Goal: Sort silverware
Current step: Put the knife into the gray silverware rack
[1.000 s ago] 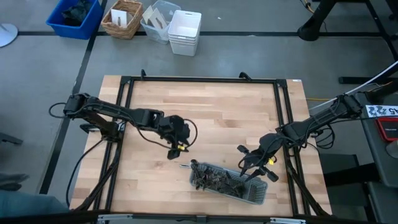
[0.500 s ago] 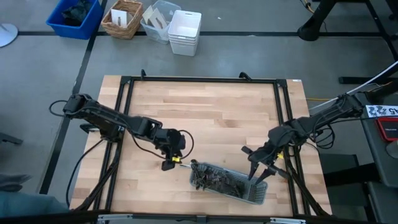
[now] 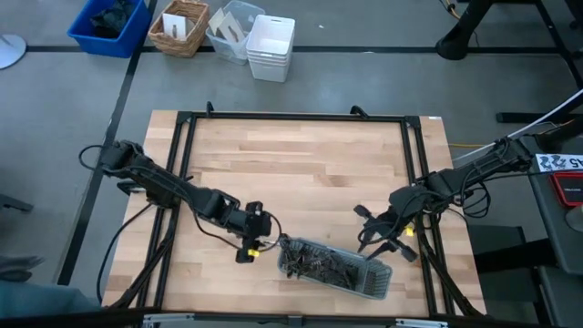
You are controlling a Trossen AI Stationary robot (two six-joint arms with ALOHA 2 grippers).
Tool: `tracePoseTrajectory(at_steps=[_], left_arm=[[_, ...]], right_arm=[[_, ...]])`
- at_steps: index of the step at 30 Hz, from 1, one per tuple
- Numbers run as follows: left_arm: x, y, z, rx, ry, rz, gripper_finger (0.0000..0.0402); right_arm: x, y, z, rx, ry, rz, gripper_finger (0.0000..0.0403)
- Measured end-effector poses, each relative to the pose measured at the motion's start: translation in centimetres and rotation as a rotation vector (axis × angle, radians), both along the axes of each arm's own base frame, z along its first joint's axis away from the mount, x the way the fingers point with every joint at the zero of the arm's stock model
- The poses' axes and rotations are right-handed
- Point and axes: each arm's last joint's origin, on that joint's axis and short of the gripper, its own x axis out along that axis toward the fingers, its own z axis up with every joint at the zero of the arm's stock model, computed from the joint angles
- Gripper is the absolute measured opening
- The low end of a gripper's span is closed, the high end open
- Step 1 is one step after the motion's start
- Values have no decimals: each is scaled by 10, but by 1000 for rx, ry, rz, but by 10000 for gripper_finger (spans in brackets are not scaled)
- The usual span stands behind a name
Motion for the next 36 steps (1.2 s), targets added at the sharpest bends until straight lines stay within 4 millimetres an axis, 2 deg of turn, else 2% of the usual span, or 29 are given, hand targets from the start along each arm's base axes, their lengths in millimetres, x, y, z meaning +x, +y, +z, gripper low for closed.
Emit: tracePoseTrajectory(at_steps=[7, 19, 24, 36], left_arm=[[16, -16, -37, 32, 50, -24, 155], [28, -16, -76, 143, 105, 20, 155], [29, -17, -85, 155, 129, 17, 155], [29, -14, -86, 162, 140, 34, 155]], right_arm=[[1, -5, -6, -144, -25, -127, 124], [0, -6, -8, -167, -1, -136, 124], [0, -6, -8, -166, -1, -136, 124], [0, -6, -8, -165, -2, -137, 124]])
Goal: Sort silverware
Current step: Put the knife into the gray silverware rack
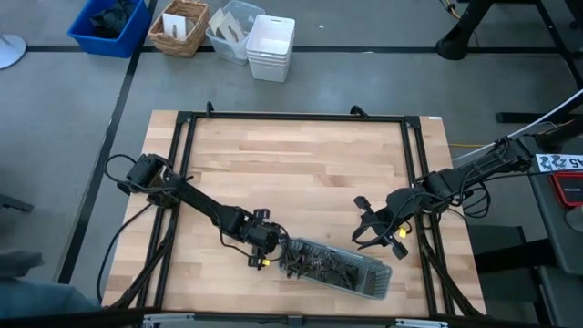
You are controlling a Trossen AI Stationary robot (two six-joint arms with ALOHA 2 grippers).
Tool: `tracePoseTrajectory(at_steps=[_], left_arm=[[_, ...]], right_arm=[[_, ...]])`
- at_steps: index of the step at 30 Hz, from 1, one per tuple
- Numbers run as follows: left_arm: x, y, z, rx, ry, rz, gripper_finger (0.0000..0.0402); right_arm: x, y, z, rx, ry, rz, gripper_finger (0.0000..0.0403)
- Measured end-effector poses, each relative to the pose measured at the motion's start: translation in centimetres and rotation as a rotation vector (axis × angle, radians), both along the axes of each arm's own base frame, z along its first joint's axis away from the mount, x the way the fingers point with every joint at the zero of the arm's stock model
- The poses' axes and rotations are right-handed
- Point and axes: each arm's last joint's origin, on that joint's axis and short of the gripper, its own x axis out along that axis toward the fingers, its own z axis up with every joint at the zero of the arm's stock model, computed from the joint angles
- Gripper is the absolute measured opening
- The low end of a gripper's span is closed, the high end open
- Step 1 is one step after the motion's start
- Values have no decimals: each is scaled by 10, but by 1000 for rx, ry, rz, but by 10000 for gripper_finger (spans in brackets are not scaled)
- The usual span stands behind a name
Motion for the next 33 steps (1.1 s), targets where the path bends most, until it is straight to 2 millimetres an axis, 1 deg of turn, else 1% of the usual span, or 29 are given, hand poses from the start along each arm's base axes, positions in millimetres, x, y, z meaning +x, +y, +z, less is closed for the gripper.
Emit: tracePoseTrajectory(at_steps=[10, 14, 20, 23, 25, 29, 33], left_arm=[[-1, 3, 3, -15, 9, 45, 155], [-6, -1, 14, -17, -5, 23, 155], [-7, -10, 39, -53, -144, -54, 155], [-11, -10, 46, -44, -154, -63, 155], [-16, -9, 47, -25, -123, -51, 155], [-25, -7, 43, 16, -46, -22, 155], [-33, -8, 30, 25, -71, 12, 155]], right_arm=[[0, 0, 0, 7, 6, -6, 124], [0, 0, 0, 8, 5, -5, 124], [0, 0, 0, 8, 5, -6, 124], [0, 0, 0, 8, 5, -5, 124], [0, 0, 0, 8, 5, -5, 124], [0, 0, 0, 8, 6, -6, 124], [0, 0, 0, 8, 6, -6, 124]])
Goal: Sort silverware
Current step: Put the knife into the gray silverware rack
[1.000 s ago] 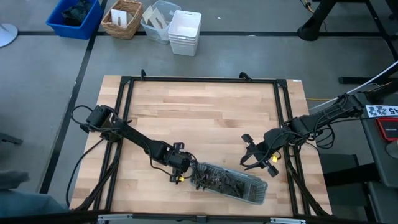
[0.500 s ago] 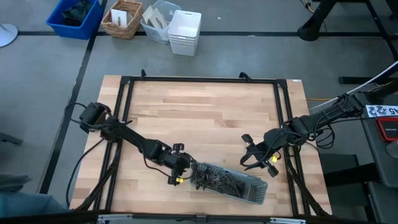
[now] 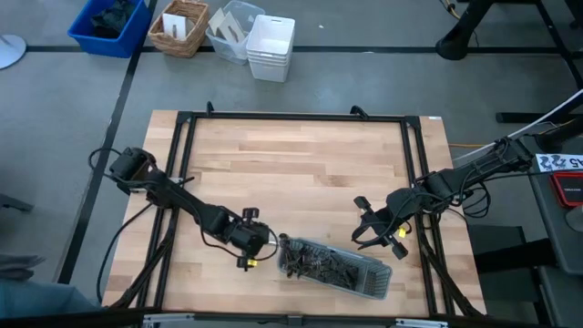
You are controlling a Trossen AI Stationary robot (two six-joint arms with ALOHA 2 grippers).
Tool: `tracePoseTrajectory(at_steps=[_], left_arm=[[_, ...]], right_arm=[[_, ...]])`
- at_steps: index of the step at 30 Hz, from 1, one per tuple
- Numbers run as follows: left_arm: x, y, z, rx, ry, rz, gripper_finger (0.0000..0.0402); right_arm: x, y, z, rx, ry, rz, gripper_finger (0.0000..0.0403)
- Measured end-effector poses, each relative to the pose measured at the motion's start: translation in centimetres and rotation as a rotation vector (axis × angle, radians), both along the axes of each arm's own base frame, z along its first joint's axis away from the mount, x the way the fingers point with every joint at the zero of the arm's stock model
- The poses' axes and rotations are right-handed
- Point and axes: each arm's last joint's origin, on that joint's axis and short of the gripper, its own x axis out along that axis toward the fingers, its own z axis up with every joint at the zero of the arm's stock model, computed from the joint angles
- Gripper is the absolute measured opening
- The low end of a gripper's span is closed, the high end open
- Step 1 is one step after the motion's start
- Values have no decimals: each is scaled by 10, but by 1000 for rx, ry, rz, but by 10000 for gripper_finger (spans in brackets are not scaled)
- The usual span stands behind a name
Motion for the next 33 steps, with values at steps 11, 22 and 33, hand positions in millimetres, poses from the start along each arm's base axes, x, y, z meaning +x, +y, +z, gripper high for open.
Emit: tracePoseTrajectory(at_steps=[11, 22, 33], left_arm=[[-21, 9, -19, -173, -248, 78, 155], [-27, 18, -33, -211, -251, 210, 155], [-15, 8, -48, -141, -325, 46, 155]], right_arm=[[0, 0, 0, 3, -6, 0, 124], [0, 0, 1, 2, -7, -1, 124], [0, 0, 1, 1, -8, -3, 124]])
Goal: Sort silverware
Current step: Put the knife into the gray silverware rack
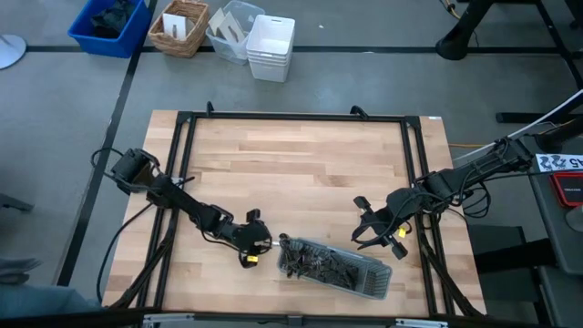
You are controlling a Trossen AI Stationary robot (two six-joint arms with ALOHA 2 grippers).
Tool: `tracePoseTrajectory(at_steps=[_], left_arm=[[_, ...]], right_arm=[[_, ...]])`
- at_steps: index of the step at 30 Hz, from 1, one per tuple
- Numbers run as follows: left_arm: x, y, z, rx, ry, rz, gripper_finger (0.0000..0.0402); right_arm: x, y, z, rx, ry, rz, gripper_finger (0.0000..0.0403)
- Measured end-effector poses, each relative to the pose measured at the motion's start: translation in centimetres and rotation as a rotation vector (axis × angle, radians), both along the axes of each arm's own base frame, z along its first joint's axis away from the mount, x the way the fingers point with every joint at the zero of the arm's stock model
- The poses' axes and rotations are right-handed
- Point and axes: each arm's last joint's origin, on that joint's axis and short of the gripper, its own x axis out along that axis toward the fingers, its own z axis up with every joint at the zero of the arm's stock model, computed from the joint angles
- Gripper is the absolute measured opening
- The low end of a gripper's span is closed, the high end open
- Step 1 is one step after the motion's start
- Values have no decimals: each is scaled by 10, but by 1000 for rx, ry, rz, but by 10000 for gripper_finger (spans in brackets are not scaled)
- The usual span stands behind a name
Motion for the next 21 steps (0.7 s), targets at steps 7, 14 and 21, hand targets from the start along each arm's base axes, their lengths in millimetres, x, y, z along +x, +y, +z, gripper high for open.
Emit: tracePoseTrajectory(at_steps=[7, 14, 21], left_arm=[[5, -1, -14, 10, -2, -5, 155], [8, -4, -27, 42, -1, -26, 155], [10, -3, -29, 73, -24, 15, 111]], right_arm=[[0, 0, 0, -1, 1, 0, 124], [0, 0, 0, 0, 0, 0, 124], [0, 0, 0, 0, 0, 0, 124]])
